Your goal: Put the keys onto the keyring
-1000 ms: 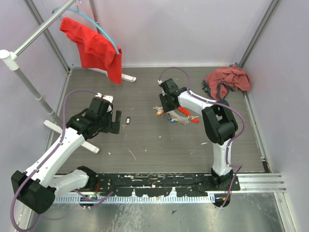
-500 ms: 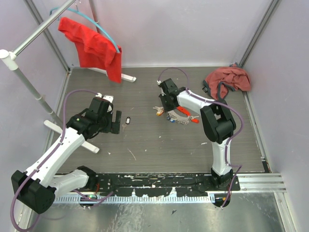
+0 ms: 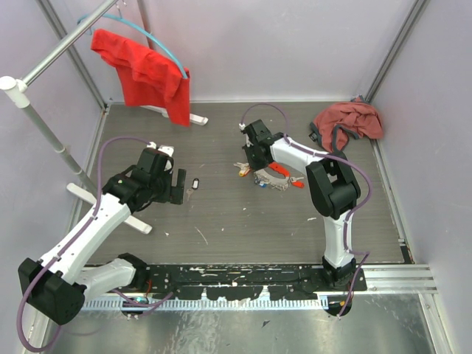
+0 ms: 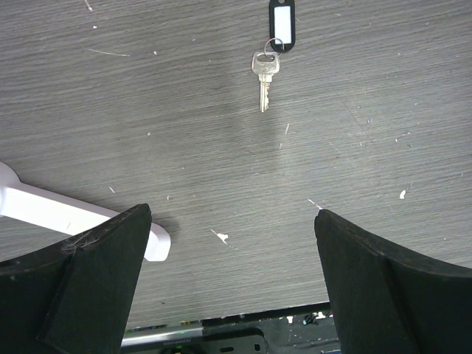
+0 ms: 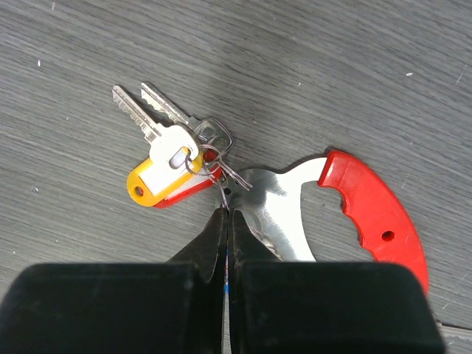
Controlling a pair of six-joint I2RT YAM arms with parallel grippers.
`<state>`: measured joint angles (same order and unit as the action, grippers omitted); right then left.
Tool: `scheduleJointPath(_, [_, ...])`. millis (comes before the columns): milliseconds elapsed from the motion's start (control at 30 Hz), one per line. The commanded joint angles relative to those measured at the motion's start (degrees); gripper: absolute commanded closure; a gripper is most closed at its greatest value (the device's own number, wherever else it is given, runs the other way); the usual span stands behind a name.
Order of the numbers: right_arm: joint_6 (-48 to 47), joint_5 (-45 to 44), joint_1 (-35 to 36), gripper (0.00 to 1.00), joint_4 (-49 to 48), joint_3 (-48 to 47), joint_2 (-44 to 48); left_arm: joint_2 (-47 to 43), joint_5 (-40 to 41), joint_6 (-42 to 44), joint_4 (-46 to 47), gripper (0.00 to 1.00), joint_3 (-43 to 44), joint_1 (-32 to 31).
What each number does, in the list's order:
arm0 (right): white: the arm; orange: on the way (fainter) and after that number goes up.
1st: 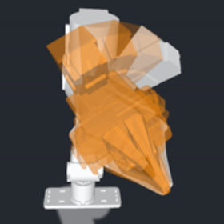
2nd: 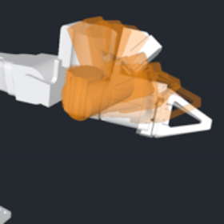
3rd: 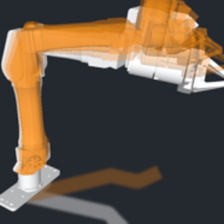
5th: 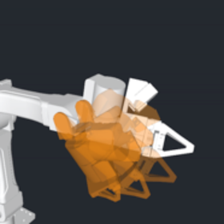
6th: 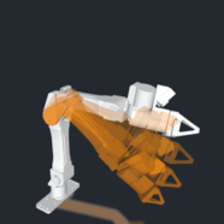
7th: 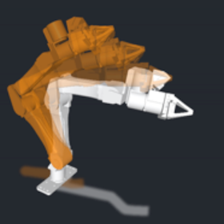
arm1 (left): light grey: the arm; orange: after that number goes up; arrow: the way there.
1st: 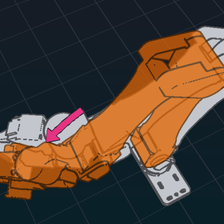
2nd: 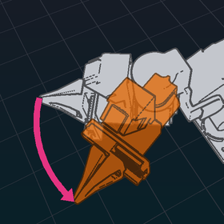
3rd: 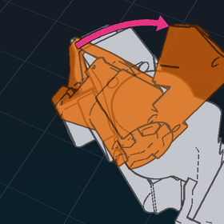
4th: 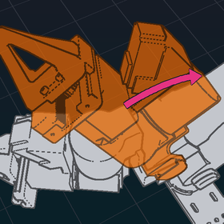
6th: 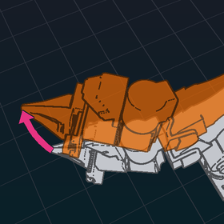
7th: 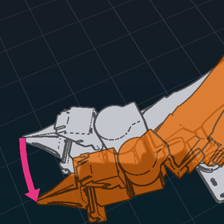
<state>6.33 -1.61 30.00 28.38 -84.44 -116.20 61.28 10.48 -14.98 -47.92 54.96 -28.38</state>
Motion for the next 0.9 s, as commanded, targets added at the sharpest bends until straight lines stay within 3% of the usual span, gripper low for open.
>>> scheduleJointPath(0, [-0.04,0.28,0.24,0.99,-0.21,-1.76,3.67,-0.02,-0.7,0.78,-0.92,0.0,0.06,-0.01])
scheduleJointPath(433, [0.31,4.31,0.24,0.99,0.23,2.5,12.16,-4.88,1.9,1.18,-0.49,0.02,-0.86,-0.02])
scheduleJointPath(667, [-2.89,12.44,0.28,0.99,-2.24,8.7,20.96,-8.2,3.01,1.08,0.26,0.02,-1.34,-0.01])
scheduleJointPath(867, [-4.69,21.55,0.24,0.99,-5.24,14.19,29.89,-13.6,-0.56,0.83,3.03,0.02,-1.84,-0.01])
